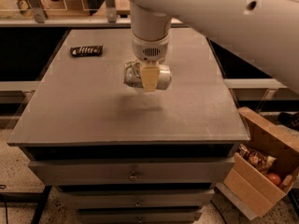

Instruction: Knock 7up can over

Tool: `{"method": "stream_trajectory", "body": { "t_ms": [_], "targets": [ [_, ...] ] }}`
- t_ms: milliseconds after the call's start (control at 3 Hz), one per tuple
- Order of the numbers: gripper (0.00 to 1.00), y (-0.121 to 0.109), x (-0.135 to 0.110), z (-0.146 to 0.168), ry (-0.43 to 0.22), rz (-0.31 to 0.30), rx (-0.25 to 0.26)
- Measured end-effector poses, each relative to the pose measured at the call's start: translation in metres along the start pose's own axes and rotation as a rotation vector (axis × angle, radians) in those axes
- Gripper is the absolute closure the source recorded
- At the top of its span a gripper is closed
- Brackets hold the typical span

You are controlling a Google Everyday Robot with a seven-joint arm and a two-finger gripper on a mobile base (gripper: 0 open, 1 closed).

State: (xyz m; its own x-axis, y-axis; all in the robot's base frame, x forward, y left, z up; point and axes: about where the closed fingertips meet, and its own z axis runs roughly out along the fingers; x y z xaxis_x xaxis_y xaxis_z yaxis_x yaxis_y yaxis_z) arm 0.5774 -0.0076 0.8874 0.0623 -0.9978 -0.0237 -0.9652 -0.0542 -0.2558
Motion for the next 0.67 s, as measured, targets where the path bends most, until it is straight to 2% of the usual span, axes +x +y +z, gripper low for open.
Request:
{"method": "stream_trajectory", "body": {
  "t_ms": [333,667],
  "targets": [
    [1.00,0.000,0.047,0.007,0.178,0.005,-0.015],
    [0.83,-0.001,0.077,0.008,0.253,0.022,-0.044]
  ]
}}
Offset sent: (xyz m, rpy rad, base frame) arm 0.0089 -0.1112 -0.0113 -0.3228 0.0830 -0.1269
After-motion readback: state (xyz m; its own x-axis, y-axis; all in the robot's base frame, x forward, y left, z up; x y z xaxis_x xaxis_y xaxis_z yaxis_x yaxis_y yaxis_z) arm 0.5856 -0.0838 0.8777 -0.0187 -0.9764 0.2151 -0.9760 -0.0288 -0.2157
